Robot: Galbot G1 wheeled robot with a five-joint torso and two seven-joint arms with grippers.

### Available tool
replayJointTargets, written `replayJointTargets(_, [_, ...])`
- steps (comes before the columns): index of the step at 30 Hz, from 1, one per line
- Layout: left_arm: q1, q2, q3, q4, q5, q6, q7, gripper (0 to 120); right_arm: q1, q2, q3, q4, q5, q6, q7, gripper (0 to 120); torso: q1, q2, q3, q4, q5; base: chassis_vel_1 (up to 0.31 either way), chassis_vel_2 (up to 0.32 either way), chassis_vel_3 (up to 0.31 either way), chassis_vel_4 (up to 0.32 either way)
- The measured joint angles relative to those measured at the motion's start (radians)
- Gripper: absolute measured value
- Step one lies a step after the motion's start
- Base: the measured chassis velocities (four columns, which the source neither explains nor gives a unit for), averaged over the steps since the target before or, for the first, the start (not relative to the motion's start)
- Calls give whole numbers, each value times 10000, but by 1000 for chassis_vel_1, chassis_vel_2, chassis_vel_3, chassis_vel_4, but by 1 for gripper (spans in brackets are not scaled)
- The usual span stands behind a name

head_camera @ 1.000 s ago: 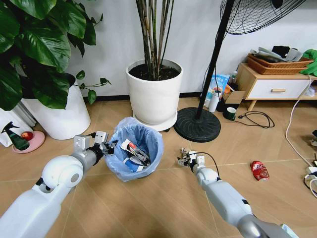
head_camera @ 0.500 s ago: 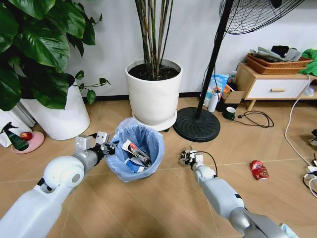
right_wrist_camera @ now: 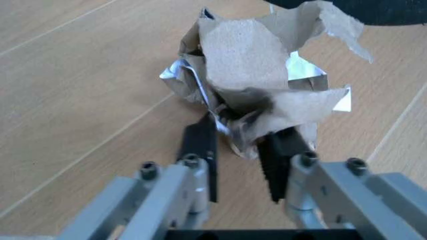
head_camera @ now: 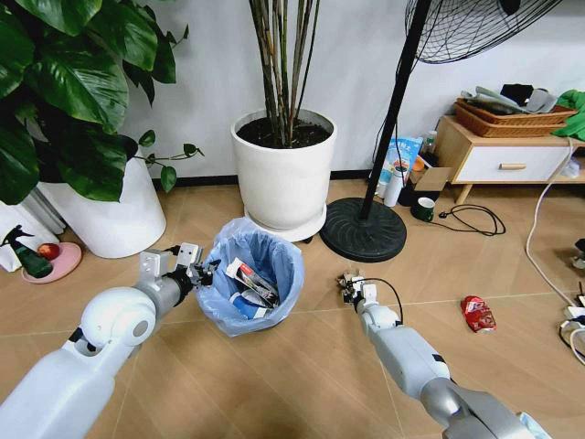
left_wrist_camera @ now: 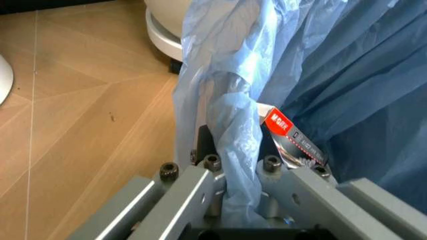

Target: Pick up the trash bin and place the garbage on the floor into it.

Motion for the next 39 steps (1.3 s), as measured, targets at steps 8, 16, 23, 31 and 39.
replayJointTargets(8, [0,-18,-15,9,11,0,4,0,-26,-11,40,-5,-49,-22,-4,0,0,0,0,1,0,0,0,0,0])
replayJointTargets(16, [8,-60,-45,15,39,0,24,0,-167,-68,133,215,-49,-36,18,0,0,0,0,1,1,0,0,0,0])
replayJointTargets(23, [14,-68,-79,14,42,1,29,0,-564,-381,182,1563,-6,-84,165,0,0,0,1,0,2,0,0,0,0])
replayJointTargets(31, [41,-92,-110,-18,51,1,30,0,-1236,-1288,45,4495,136,-66,330,0,0,0,0,0,3,0,0,0,0])
replayJointTargets(39, [66,-69,-149,-38,55,0,10,0,-1651,-3254,-277,7893,1470,-376,164,0,0,0,0,0,-3,0,0,0,0])
